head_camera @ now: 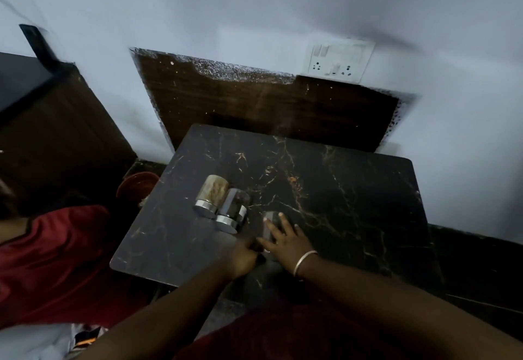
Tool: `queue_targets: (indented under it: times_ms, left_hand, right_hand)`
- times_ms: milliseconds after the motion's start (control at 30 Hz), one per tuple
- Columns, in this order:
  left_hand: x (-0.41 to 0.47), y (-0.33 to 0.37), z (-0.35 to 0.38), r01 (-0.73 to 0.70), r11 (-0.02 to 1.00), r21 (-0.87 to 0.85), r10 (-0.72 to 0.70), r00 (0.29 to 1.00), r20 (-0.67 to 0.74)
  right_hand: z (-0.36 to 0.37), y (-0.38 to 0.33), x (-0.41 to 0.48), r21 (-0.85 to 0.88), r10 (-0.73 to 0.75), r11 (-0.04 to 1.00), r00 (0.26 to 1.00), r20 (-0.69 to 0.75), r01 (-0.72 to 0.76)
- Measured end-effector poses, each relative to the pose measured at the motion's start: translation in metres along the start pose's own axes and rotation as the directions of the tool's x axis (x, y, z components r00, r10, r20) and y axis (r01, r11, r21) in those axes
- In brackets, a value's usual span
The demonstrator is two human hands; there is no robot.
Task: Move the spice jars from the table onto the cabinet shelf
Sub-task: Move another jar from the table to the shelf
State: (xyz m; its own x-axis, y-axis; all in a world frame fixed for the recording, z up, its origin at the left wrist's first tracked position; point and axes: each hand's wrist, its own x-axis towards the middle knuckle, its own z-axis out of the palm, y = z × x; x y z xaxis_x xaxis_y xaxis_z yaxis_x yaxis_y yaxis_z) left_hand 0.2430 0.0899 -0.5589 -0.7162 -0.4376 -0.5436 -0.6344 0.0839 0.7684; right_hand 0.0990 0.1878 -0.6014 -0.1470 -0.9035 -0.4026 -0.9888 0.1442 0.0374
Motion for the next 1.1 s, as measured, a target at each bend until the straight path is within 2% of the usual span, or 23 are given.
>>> queue_targets:
  times_ms: [67, 167, 267, 300, 367, 433, 567, 667, 767, 867, 967, 1100]
  left_hand:
    - [0.000, 0.001, 0.008, 0.074, 0.986, -0.147, -0.074, 0.997, 0.006]
    - [-0.002, 0.000, 0.017, 0.214, 0.942, -0.258, -0.220, 0.976, 0.005]
    - [0.001, -0.002, 0.020, 0.208, 0.909, -0.361, -0.227, 0.974, -0.010]
    - [0.002, 0.000, 0.019, 0.183, 0.899, -0.398, -0.210, 0.977, -0.025]
    - [0.004, 0.010, 0.016, 0.109, 0.864, -0.492, -0.155, 0.986, -0.054]
    - [0.007, 0.025, 0.008, 0.030, 0.820, -0.572, -0.093, 0.992, -0.080]
    - [-0.004, 0.066, -0.016, -0.094, 0.817, -0.569, 0.051, 0.994, -0.092]
    - [-0.023, 0.104, -0.030, -0.258, 0.806, -0.532, 0.235, 0.965, -0.113]
    - [-0.042, 0.138, -0.034, -0.416, 0.782, -0.465, 0.408, 0.905, -0.123]
    - [-0.062, 0.174, -0.024, -0.515, 0.709, -0.481, 0.536, 0.837, -0.106]
    - [-0.082, 0.205, -0.013, -0.558, 0.624, -0.547, 0.602, 0.789, -0.119]
    - [-0.101, 0.231, -0.010, -0.608, 0.535, -0.586, 0.626, 0.752, -0.208]
  right_hand:
    - [0.005, -0.002, -0.003, 0.013, -0.030, 0.999, 0.999, 0.016, 0.030]
    - [0.012, 0.000, -0.011, 0.104, 0.023, 0.994, 0.999, 0.034, -0.026]
    - [0.001, 0.006, -0.017, 0.324, 0.094, 0.941, 0.995, 0.014, -0.093]
    - [-0.002, 0.010, -0.017, 0.330, 0.085, 0.941, 0.996, -0.017, -0.074]
    - [-0.013, 0.020, -0.023, 0.354, 0.063, 0.935, 0.996, -0.064, -0.036]
    - [-0.029, 0.032, -0.031, 0.450, 0.118, 0.892, 0.983, -0.138, -0.044]
    - [-0.072, 0.053, -0.049, 0.652, 0.255, 0.757, 0.933, -0.256, -0.028]
    - [-0.109, 0.067, -0.072, 0.794, 0.303, 0.600, 0.889, -0.343, 0.102]
    - [-0.149, 0.075, -0.099, 0.876, 0.411, 0.412, 0.807, -0.424, 0.250]
    - [-0.184, 0.075, -0.122, 0.871, 0.498, 0.228, 0.717, -0.488, 0.435]
    - [-0.217, 0.070, -0.144, 0.833, 0.568, 0.181, 0.636, -0.522, 0.522]
    - [-0.240, 0.063, -0.167, 0.800, 0.665, 0.146, 0.541, -0.515, 0.582]
